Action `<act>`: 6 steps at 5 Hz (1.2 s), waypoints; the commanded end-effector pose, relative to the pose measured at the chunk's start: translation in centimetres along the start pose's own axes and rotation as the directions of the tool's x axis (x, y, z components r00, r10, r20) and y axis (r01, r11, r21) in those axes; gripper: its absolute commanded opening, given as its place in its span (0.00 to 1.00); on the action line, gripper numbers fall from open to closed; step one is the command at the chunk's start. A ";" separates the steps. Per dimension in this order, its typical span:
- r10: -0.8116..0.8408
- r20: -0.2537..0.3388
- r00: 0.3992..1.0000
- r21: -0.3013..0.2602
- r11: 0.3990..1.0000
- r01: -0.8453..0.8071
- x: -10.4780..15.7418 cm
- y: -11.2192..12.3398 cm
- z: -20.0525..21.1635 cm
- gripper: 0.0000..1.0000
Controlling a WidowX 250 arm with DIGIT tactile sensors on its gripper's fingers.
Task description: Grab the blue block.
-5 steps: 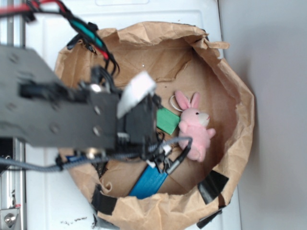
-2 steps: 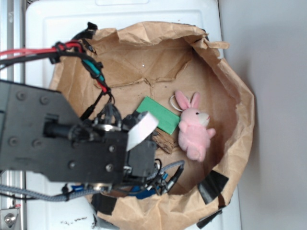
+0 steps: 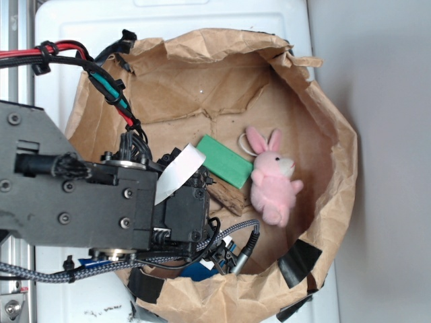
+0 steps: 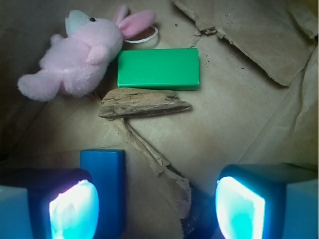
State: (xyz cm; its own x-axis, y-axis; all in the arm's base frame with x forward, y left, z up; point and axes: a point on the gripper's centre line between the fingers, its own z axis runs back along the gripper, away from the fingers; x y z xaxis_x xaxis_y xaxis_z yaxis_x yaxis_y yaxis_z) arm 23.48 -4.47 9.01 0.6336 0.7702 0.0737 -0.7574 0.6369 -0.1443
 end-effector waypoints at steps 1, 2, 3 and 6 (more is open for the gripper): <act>0.030 0.015 0.999 -0.036 0.999 -0.029 0.8 0.2 0.9 1.00; 0.047 0.044 0.998 -0.003 0.999 -0.047 0.9 -0.5 -0.6 1.00; 0.044 0.082 0.996 0.014 0.999 -0.045 0.0 -1.3 -2.0 1.00; 0.116 0.030 0.993 -0.034 0.993 -0.115 -2.8 -2.3 -2.4 1.00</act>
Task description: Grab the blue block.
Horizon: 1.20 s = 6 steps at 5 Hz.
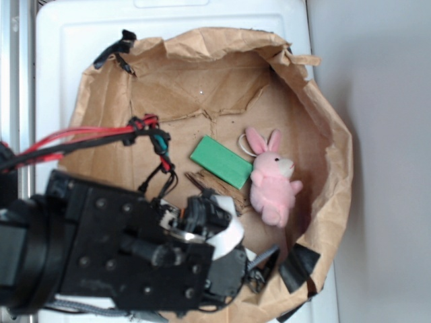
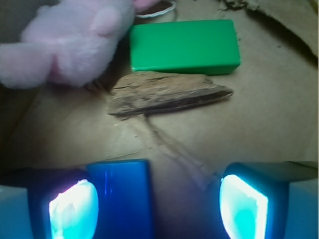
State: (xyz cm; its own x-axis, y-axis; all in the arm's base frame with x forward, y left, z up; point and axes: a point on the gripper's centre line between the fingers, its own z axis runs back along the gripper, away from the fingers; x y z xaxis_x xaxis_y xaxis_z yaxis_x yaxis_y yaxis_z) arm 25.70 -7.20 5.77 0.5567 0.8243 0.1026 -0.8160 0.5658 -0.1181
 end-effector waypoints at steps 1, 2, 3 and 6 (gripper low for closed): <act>-0.005 -0.024 1.000 -0.045 0.999 0.004 -2.3 0.5 0.0 1.00; -0.022 -0.029 0.999 0.001 1.000 0.022 -3.4 1.0 -2.4 1.00; 0.007 -0.034 0.999 -0.013 1.000 -0.007 -3.5 0.8 -1.9 1.00; 0.074 -0.039 0.997 -0.007 0.997 -0.074 -3.8 1.0 -1.8 1.00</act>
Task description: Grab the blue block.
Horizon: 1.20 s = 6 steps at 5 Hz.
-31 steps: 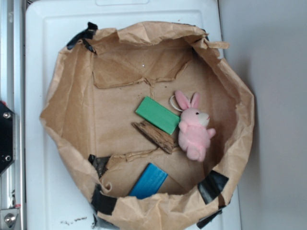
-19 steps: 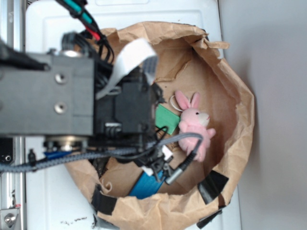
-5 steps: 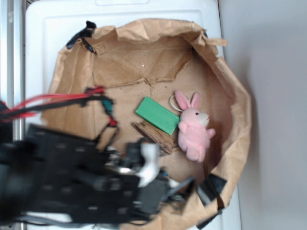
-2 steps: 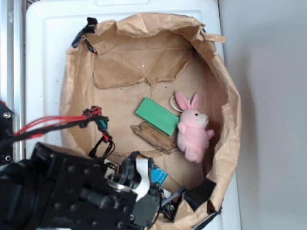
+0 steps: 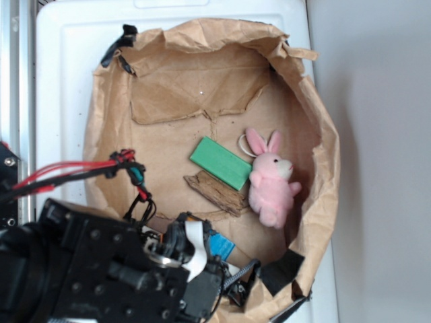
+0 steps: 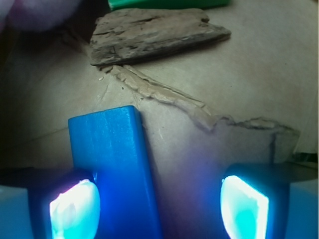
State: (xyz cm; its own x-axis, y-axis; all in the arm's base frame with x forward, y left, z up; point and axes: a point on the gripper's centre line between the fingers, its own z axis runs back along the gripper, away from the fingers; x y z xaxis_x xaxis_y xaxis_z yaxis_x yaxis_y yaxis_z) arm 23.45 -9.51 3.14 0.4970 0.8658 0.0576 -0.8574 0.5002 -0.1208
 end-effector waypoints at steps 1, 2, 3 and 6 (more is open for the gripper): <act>0.028 -0.006 1.000 -0.009 1.000 -0.028 -0.6 0.3 0.4 1.00; 0.048 -0.006 0.999 -0.020 0.999 -0.048 -0.7 0.3 0.3 1.00; 0.054 -0.003 0.999 -0.013 0.998 -0.054 -0.9 0.4 0.4 1.00; 0.068 0.005 0.998 -0.069 0.995 -0.068 -1.1 0.6 0.7 1.00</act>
State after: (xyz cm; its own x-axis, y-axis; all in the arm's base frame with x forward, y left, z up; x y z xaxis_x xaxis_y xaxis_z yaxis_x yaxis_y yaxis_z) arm 22.95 -9.80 3.21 0.4245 0.9034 0.0608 -0.8869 0.4284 -0.1730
